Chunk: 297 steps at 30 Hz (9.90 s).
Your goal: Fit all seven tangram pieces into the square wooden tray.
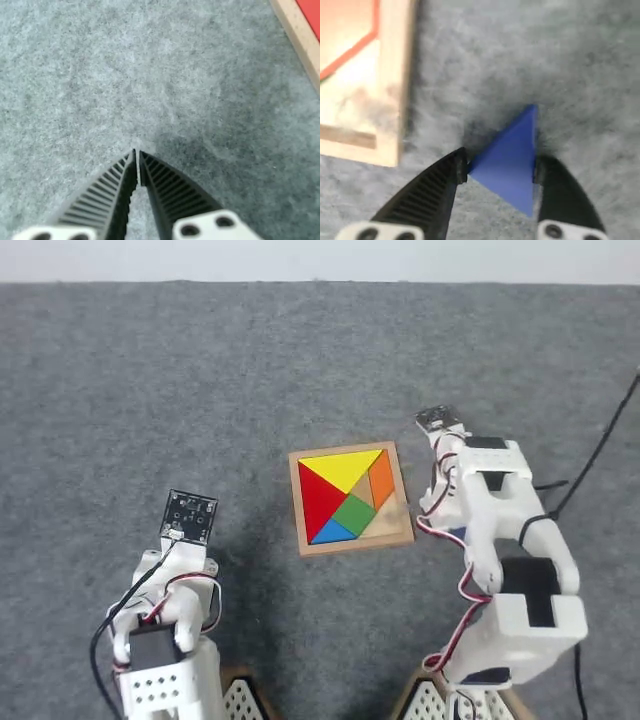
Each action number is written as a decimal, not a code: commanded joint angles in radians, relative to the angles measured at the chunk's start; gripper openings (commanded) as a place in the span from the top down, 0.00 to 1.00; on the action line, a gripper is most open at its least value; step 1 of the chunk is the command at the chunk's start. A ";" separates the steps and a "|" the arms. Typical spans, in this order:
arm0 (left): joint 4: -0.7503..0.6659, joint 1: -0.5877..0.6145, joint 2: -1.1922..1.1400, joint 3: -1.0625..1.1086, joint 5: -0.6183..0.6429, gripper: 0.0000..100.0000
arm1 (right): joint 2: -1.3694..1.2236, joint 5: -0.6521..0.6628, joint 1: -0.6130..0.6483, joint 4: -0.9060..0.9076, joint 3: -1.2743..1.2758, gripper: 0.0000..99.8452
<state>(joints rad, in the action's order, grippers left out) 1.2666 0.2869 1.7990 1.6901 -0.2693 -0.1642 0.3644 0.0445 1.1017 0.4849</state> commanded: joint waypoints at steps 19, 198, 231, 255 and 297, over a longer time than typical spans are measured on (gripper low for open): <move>0.005 0.008 0.020 -0.007 -0.014 0.99 | 0.203 0.009 0.125 0.134 -0.049 0.97; 0.005 0.008 0.020 -0.007 -0.014 0.99 | 0.186 0.120 0.077 0.160 -0.052 0.83; 0.005 0.008 0.020 -0.007 -0.014 0.99 | -0.007 0.893 -0.091 0.054 0.018 0.72; 0.005 0.008 0.020 -0.007 -0.014 0.99 | -0.027 1.094 -0.093 0.236 -0.052 0.73; 0.005 0.008 0.020 -0.007 -0.014 0.99 | -0.099 0.821 -0.107 0.176 -0.041 0.80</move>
<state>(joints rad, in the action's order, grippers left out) 1.2666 0.2869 1.7990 1.6901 -0.2693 -0.2302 1.2160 -0.0430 1.2950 0.4143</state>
